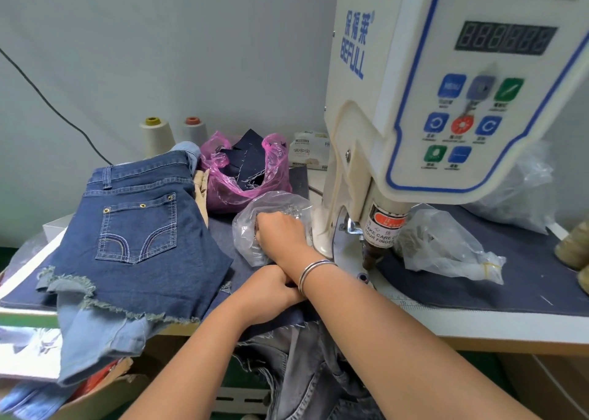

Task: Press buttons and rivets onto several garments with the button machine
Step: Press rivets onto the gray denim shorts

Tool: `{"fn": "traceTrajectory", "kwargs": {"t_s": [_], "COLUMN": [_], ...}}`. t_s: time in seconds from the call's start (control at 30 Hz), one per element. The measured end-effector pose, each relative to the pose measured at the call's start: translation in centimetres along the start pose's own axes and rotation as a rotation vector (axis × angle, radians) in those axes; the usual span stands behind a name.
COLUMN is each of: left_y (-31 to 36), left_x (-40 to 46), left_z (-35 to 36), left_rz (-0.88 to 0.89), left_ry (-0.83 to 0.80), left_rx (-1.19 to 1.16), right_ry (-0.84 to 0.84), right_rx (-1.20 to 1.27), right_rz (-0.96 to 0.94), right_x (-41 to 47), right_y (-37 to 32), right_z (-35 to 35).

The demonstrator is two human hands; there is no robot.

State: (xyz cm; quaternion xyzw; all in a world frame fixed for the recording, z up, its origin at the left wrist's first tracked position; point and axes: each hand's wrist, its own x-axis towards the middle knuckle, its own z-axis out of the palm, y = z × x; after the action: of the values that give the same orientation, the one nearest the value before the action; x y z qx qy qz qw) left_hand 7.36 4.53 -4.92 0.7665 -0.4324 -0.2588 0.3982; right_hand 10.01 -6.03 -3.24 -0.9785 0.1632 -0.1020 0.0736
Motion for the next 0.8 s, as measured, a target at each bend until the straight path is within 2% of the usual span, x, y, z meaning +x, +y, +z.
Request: {"fn": "traceTrajectory", "kwargs": {"t_s": [0.33,0.53,0.7,0.8], "left_y": [0.0,0.2,0.3,0.3], "left_x": [-0.1,-0.4,-0.7,-0.6], "left_z": [0.0,-0.1,0.0,0.1], "left_rz": [-0.011,0.060,0.208,0.127], "left_ry": [-0.005,-0.028,0.036,-0.074], "left_rx": [0.000,-0.022,-0.054,-0.196], "right_ry": [0.041,0.248,0.443,0.410], "right_rx": [0.116,0.508,0.906,1.025], "right_rz": [0.032,0.084,-0.012,0.031], "right_x": [-0.1,-2.8,-9.9,-14.6], "right_y": [0.3,0.0,-0.6,1.4], "right_z": [0.1,-1.4,-2.9,-3.2]}}
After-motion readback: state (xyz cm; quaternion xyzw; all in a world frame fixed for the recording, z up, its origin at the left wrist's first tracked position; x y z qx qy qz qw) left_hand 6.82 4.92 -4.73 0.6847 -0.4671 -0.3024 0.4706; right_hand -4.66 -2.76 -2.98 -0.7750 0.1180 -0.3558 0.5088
